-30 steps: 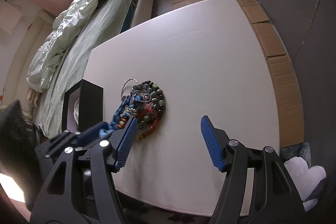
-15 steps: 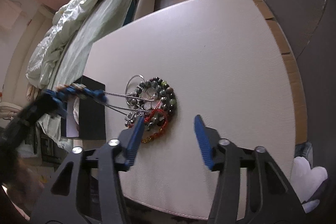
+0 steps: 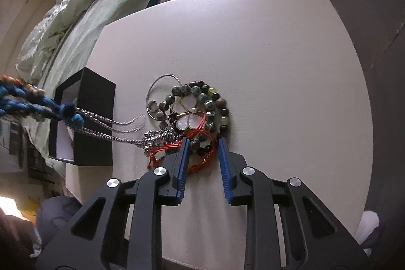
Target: Organize jewelry
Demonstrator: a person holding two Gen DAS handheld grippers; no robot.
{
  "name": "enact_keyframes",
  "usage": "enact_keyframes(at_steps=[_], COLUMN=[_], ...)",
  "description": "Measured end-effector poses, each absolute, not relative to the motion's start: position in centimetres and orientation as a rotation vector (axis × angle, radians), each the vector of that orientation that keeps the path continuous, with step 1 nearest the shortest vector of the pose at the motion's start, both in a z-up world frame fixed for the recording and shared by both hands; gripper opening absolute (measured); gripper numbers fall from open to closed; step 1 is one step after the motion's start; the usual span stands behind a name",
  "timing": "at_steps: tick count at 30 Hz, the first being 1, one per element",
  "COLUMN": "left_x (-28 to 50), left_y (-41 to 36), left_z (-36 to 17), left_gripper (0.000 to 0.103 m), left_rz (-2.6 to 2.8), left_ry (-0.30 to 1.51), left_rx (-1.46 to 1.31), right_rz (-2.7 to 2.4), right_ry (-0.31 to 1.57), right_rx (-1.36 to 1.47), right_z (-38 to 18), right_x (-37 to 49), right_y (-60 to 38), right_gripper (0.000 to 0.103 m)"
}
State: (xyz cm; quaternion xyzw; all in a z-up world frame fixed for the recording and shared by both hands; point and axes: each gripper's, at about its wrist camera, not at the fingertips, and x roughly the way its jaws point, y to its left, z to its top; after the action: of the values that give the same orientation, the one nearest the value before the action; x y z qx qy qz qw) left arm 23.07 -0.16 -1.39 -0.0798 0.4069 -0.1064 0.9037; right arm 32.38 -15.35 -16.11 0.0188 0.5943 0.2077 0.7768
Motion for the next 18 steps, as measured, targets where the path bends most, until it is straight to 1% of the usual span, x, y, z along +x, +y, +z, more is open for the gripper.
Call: enact_keyframes(at_steps=[2, 3, 4, 10, 18], left_x=[23.0, 23.0, 23.0, 22.6, 21.9], left_y=[-0.3, -0.4, -0.4, -0.6, -1.0], left_z=[-1.1, -1.0, -0.9, 0.4, 3.1], left_gripper=[0.018, 0.017, 0.017, 0.017, 0.017], left_rz=[-0.219, -0.219, -0.218, -0.214, -0.208], left_ry=[0.84, 0.839, 0.837, 0.817, 0.777], left_rx=[-0.161, -0.161, -0.161, -0.152, -0.129], right_rz=[0.44, 0.435, 0.431, 0.449, 0.524], right_ry=[1.279, 1.273, 1.265, 1.25, 1.118], right_rx=[0.014, -0.002, -0.01, 0.038, 0.192], right_z=[-16.2, -16.1, -16.0, -15.4, -11.6], right_x=[32.2, 32.0, 32.0, 31.8, 30.9], right_y=[-14.8, -14.6, -14.6, -15.3, -18.2], right_gripper=[0.018, 0.014, 0.005, 0.005, 0.005])
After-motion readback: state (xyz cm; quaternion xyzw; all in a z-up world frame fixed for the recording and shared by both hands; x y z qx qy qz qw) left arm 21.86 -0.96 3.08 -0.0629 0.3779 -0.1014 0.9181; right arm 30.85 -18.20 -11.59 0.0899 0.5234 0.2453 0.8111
